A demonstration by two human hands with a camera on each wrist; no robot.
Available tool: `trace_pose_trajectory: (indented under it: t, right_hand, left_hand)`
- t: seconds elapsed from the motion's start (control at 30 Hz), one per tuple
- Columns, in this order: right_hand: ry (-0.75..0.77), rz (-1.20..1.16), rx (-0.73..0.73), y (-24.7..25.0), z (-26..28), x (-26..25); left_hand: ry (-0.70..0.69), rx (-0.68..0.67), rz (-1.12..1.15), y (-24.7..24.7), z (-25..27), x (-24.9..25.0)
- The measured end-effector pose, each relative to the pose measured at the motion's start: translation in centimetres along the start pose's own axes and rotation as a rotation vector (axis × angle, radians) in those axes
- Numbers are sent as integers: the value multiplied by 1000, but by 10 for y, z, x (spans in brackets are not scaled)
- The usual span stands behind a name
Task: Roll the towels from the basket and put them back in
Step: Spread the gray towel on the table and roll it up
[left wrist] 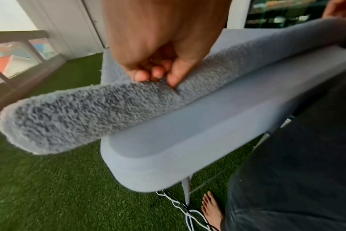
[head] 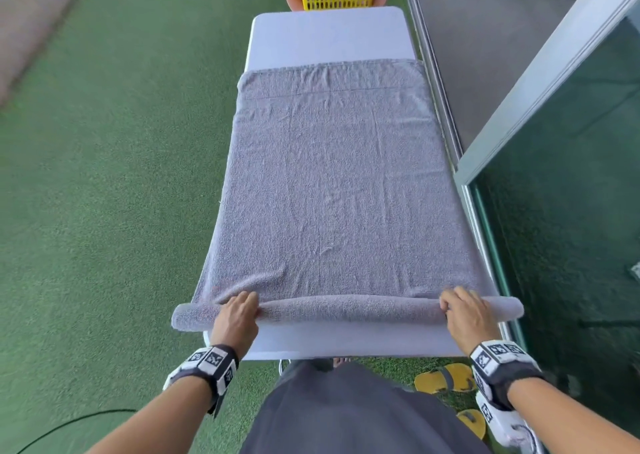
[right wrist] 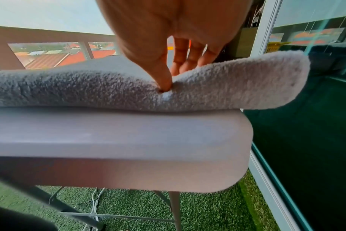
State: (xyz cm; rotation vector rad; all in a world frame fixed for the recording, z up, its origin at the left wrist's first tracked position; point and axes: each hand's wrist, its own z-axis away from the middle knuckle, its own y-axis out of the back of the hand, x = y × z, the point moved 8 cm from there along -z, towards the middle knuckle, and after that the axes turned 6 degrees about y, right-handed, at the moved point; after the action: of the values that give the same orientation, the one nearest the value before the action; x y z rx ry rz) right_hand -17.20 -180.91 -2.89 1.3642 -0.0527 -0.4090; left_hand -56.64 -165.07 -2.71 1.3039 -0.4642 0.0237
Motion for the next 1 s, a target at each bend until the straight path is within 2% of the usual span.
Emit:
trace_pose_trajectory:
  t: [0.13, 0.23, 0.37, 0.6, 0.77, 0.9, 1.0]
  right_hand:
    - [57, -13, 89, -4, 10, -9]
    - [94, 18, 97, -7, 22, -9]
    - [129, 34, 87, -10, 28, -7]
    - [99, 69, 22, 0, -1, -1]
    - [112, 65, -44, 2, -17, 5]
    - [86, -2, 19, 13, -32, 4]
    - [96, 55, 21, 10, -38, -4]
  left_hand:
    - [70, 43, -48, -11, 25, 2]
    - [23, 26, -138, -25, 37, -2]
    - [-27, 77, -113, -11, 20, 1]
    - [-65, -36, -162, -7, 8, 2]
    - [-61, -86, -67, -5, -13, -1]
    - [-7, -38, -62, 2, -28, -3]
    - [-34, 17, -111, 7, -34, 6]
